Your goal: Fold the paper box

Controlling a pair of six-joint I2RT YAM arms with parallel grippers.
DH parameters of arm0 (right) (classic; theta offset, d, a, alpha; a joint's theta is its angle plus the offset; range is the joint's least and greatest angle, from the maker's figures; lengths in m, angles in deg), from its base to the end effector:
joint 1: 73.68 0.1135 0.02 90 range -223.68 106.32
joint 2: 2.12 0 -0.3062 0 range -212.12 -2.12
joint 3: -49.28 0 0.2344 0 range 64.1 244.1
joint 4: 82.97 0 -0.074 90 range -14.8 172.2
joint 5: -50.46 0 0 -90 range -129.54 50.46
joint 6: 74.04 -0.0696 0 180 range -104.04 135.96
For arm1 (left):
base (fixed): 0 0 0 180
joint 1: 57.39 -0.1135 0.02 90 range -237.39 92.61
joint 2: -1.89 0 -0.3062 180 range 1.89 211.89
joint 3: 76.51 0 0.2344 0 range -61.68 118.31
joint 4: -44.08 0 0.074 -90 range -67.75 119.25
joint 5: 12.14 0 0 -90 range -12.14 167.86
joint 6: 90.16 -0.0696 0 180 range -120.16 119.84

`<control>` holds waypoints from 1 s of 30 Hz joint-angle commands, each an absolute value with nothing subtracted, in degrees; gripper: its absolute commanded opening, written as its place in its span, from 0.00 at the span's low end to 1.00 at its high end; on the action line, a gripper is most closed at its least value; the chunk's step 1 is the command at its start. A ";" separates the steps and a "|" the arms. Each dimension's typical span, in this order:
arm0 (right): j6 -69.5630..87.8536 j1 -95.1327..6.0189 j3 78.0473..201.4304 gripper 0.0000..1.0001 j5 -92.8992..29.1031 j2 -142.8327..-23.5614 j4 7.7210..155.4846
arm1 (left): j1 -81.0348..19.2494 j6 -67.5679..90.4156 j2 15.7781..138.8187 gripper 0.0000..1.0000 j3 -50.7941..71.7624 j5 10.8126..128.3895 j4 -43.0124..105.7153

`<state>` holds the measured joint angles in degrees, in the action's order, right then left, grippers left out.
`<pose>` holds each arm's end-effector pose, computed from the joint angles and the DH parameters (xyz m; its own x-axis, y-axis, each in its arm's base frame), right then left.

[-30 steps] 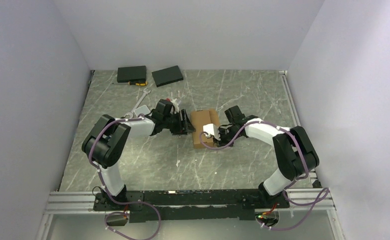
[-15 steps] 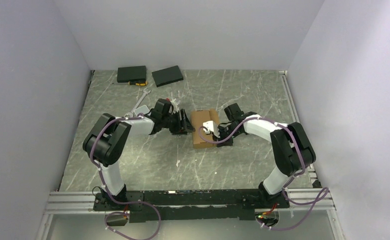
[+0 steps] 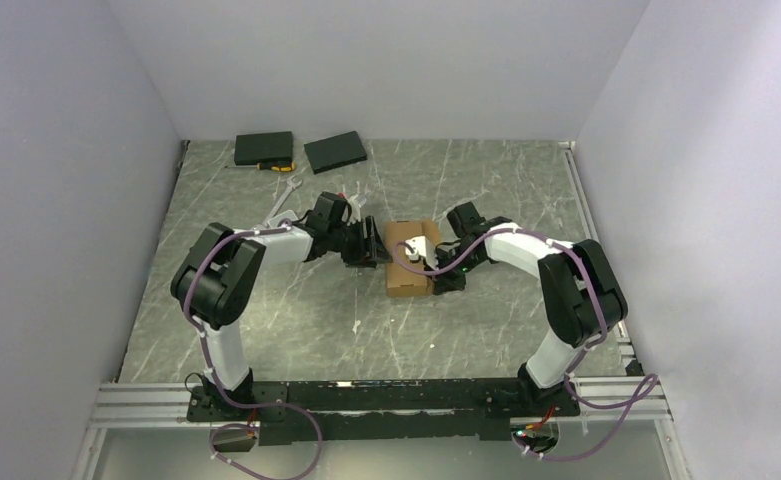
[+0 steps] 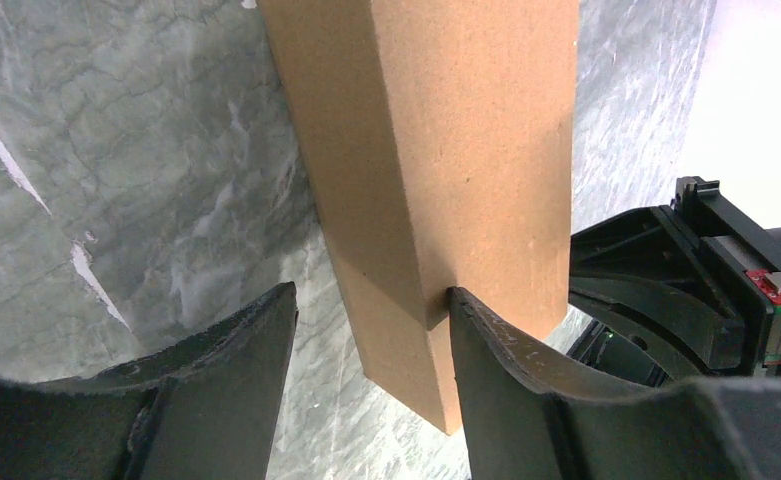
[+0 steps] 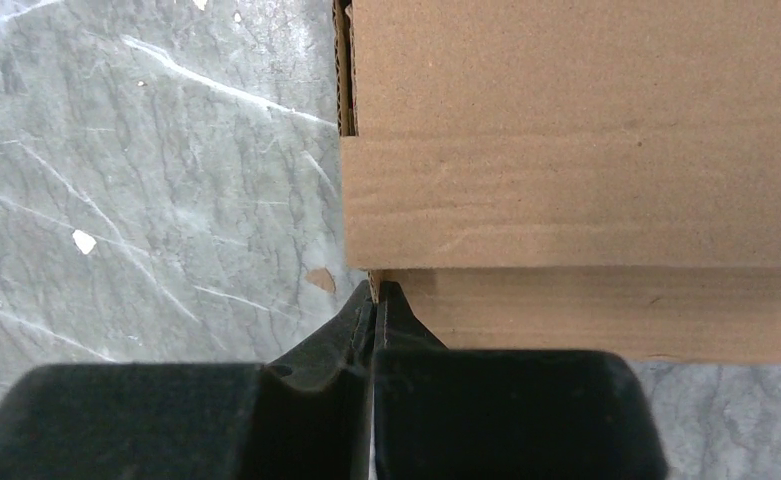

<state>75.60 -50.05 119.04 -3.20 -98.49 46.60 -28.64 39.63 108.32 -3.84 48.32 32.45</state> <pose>0.2516 0.1551 0.1861 -0.0676 -0.7882 -0.6116 -0.9951 0.0090 0.0984 0.3307 -0.2205 0.1811 -0.9417 -0.1185 -0.3150 0.1554 0.6773 -0.7191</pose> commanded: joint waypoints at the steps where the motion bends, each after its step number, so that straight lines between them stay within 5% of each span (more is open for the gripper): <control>1: 73.43 -49.88 122.46 0.00 1.48 -97.90 45.33 | -27.40 36.78 110.30 0.61 -2.56 52.00 26.80; 30: 66.89 -48.68 128.09 0.00 4.01 -102.09 41.53 | -23.86 36.90 113.13 0.57 1.12 52.77 24.60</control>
<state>67.16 -49.32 125.21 -2.87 -103.37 39.85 -25.67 37.25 110.40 1.32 49.85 27.73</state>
